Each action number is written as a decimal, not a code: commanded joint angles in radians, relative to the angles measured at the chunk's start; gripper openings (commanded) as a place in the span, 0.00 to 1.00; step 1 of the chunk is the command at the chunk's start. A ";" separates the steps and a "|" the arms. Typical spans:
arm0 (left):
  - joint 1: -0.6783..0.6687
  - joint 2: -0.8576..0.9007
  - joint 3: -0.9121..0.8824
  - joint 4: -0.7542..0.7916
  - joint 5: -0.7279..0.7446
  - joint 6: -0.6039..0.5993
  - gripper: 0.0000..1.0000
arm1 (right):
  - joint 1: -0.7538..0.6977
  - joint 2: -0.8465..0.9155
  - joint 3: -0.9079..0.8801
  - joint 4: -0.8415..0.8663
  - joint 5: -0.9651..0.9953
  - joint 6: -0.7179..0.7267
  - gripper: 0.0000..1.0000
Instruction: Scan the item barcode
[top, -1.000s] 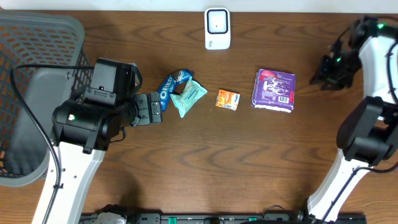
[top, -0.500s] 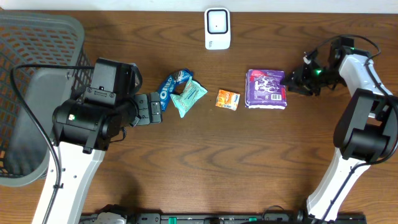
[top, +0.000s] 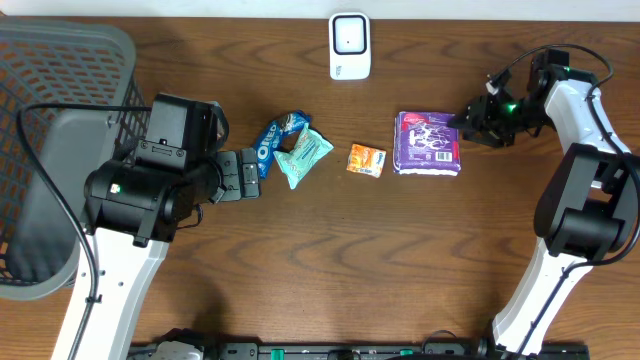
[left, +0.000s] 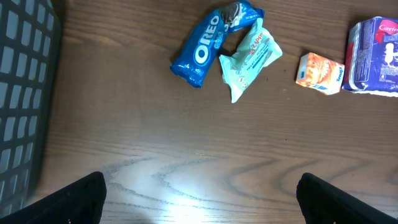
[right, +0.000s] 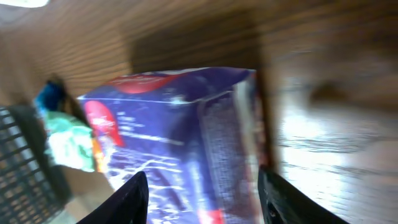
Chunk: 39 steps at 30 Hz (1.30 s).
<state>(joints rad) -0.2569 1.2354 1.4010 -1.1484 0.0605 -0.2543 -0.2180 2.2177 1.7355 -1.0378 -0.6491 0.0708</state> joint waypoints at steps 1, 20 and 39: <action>0.005 0.001 0.002 -0.003 -0.013 0.006 0.98 | 0.006 -0.002 -0.039 0.020 0.087 -0.017 0.52; 0.005 0.001 0.002 -0.003 -0.013 0.006 0.98 | 0.018 -0.006 0.040 0.005 0.100 -0.016 0.01; 0.005 0.001 0.002 -0.003 -0.013 0.006 0.98 | 0.306 -0.037 0.354 -0.267 1.028 0.189 0.01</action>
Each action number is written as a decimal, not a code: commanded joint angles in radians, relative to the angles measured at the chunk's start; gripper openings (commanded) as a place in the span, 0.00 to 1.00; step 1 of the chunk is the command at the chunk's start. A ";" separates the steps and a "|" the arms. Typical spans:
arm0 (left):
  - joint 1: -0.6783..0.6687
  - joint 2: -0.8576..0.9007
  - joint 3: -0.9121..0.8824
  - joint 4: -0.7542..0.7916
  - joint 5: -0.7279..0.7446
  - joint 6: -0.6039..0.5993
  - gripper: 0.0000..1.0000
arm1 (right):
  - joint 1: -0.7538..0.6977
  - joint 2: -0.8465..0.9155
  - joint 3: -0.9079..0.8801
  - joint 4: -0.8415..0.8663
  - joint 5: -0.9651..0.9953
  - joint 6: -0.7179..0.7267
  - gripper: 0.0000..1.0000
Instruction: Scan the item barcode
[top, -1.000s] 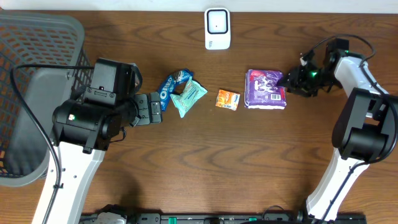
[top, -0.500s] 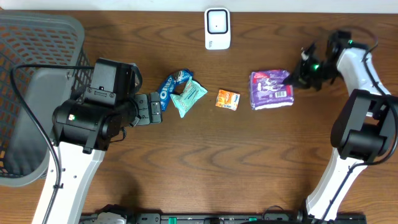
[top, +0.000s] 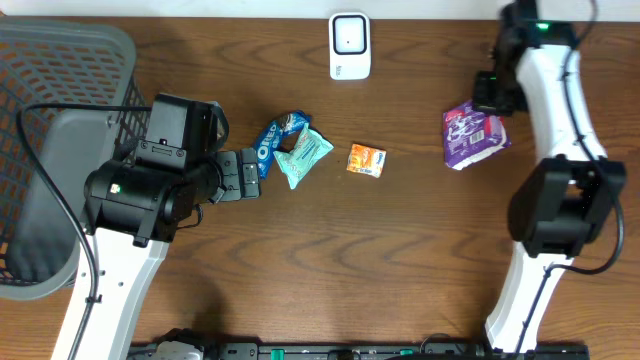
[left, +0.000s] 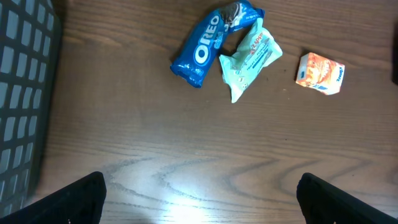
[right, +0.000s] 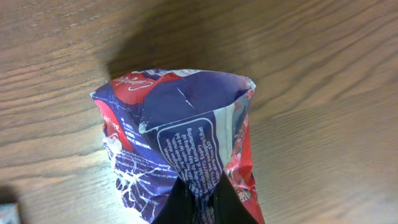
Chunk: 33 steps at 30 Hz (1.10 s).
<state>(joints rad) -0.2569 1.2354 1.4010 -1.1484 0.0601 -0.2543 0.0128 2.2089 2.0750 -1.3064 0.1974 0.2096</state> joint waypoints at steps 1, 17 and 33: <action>0.005 0.001 0.002 -0.003 -0.013 0.006 0.98 | 0.102 -0.028 0.015 0.002 0.189 0.066 0.01; 0.005 0.001 0.002 -0.003 -0.013 0.006 0.98 | 0.377 0.030 -0.031 0.106 -0.061 0.145 0.01; 0.005 0.001 0.002 -0.003 -0.013 0.006 0.98 | 0.306 0.026 0.057 -0.155 0.647 0.151 0.01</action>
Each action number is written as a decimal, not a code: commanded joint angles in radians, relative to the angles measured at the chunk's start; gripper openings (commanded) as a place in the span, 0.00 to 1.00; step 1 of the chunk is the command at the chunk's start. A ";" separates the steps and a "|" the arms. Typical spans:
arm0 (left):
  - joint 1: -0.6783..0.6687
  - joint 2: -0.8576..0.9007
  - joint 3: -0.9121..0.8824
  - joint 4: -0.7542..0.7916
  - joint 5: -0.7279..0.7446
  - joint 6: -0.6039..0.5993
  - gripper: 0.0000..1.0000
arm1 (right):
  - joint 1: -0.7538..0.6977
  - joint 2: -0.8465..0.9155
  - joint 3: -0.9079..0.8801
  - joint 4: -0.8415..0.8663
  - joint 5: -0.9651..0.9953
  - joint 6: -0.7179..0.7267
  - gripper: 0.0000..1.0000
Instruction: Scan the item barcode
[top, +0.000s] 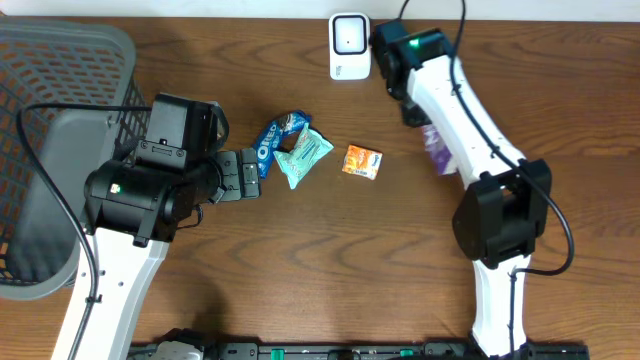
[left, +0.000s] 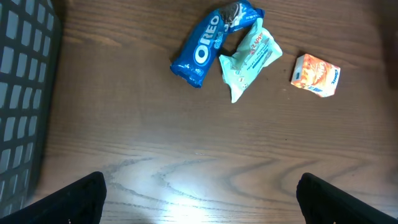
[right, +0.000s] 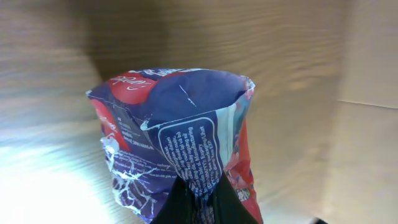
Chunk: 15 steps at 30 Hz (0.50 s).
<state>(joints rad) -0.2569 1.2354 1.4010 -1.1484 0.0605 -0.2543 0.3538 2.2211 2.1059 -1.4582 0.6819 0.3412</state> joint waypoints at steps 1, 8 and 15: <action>0.005 0.001 0.002 -0.003 -0.013 0.006 0.98 | -0.041 0.013 0.026 -0.001 0.162 0.027 0.01; 0.005 0.001 0.002 -0.003 -0.013 0.006 0.98 | -0.043 0.061 -0.005 0.082 0.193 0.048 0.01; 0.005 0.001 0.002 -0.003 -0.013 0.006 0.98 | 0.011 0.155 -0.011 0.102 -0.032 0.070 0.01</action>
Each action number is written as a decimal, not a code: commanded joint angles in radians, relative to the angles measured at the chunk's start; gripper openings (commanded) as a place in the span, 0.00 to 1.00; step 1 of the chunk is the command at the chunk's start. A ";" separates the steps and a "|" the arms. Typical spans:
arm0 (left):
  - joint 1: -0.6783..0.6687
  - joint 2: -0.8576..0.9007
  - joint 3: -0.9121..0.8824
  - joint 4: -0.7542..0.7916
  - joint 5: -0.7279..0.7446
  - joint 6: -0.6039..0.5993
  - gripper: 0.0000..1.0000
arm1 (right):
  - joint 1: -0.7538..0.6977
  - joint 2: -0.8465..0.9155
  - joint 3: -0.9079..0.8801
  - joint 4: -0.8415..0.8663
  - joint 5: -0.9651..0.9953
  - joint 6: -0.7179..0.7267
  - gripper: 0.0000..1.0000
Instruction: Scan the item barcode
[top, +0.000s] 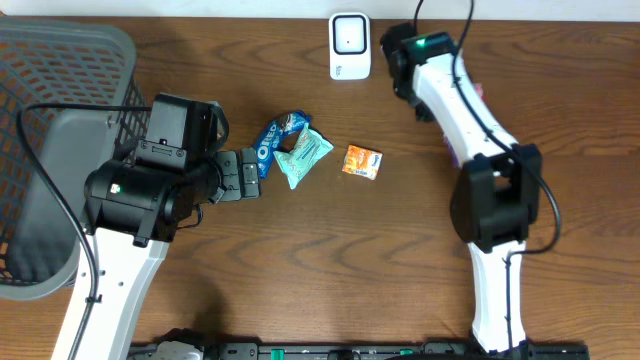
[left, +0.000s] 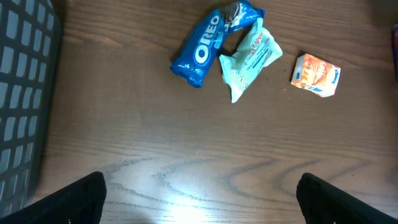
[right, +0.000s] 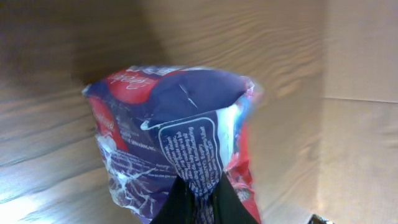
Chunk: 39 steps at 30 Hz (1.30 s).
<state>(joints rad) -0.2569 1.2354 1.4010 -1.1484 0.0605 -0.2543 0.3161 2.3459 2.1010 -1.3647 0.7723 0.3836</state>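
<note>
In the right wrist view my right gripper (right: 196, 200) is shut on a fold of the purple and red pack (right: 168, 118), which hangs in front of it above the wood. The overhead view shows the right arm (top: 455, 95) stretched to the far edge, just right of the white scanner (top: 350, 45); the pack is mostly hidden under the arm there. My left gripper (left: 202, 202) is open over bare table, at the left (top: 245, 172).
A blue Oreo pack (left: 202, 53), a mint-green packet (left: 249, 59) and a small orange box (left: 316, 73) lie mid-table. A grey mesh basket (top: 60, 60) fills the far left. A pale surface borders the table's far edge (right: 360, 93).
The right arm's wrist has shifted slightly to the right beside the scanner, still holding the pack. The left arm and the loose items are where they were.
The purple pack first lay right of the orange box with my right gripper open around its right end. Then the gripper was shut on it, holding it lifted at the right. Later the arm was by the scanner with the pack, the orange box slightly shifted.
</note>
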 joint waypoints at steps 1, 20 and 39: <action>0.005 0.001 0.002 -0.003 -0.013 0.006 0.98 | 0.064 0.035 -0.006 0.016 -0.147 0.027 0.01; 0.005 0.001 0.002 -0.003 -0.013 0.006 0.98 | 0.142 0.035 0.366 -0.138 -0.339 -0.057 0.55; 0.005 0.001 0.002 -0.003 -0.013 0.006 0.98 | -0.411 0.042 -0.008 0.019 -1.425 -0.446 0.59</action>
<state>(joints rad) -0.2569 1.2354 1.4010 -1.1484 0.0601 -0.2543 -0.0952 2.3833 2.1941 -1.3983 -0.4477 -0.0162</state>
